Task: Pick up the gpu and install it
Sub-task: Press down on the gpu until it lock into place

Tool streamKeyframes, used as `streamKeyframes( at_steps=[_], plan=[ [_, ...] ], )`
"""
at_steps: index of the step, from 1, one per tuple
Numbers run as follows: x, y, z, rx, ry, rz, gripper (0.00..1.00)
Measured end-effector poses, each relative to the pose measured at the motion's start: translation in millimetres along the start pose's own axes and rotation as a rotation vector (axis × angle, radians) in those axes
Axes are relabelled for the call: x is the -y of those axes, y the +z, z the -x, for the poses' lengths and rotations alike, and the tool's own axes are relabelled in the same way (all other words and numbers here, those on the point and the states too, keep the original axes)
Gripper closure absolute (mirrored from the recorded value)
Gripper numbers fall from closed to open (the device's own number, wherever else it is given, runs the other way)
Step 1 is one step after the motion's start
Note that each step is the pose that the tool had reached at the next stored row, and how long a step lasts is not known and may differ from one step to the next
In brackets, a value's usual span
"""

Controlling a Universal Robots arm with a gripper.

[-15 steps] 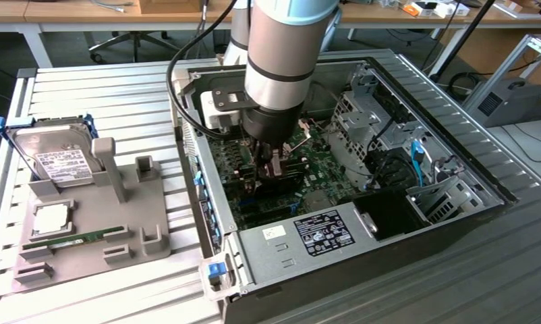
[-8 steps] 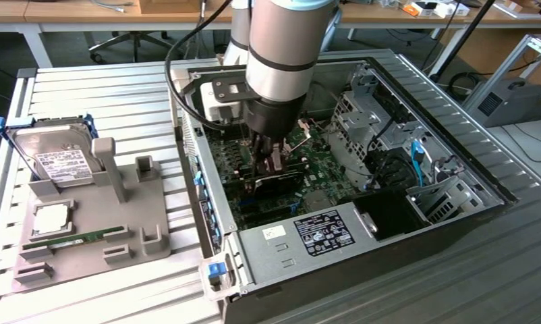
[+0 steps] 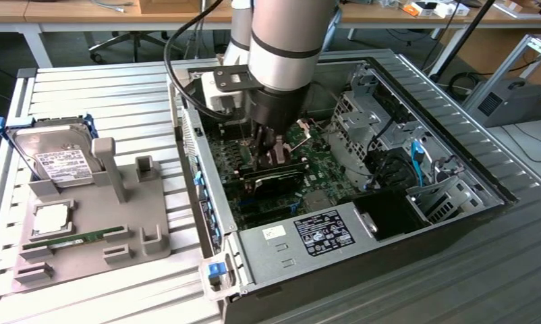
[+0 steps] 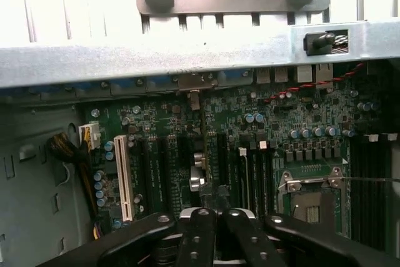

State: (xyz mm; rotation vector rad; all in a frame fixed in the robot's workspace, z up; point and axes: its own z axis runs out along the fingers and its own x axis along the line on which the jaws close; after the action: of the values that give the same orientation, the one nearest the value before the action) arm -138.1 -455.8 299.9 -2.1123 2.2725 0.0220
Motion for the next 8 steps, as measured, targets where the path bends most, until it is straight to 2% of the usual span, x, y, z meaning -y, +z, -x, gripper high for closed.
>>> streamKeyframes(
  at_steps=[5,8],
  plan=[
    [11.5,0.3,0.8,0.0002,0.000,-0.0001,0.89],
    [15.5,0.4,1.1,0.0003,0.000,-0.0001,0.89]
  ],
)
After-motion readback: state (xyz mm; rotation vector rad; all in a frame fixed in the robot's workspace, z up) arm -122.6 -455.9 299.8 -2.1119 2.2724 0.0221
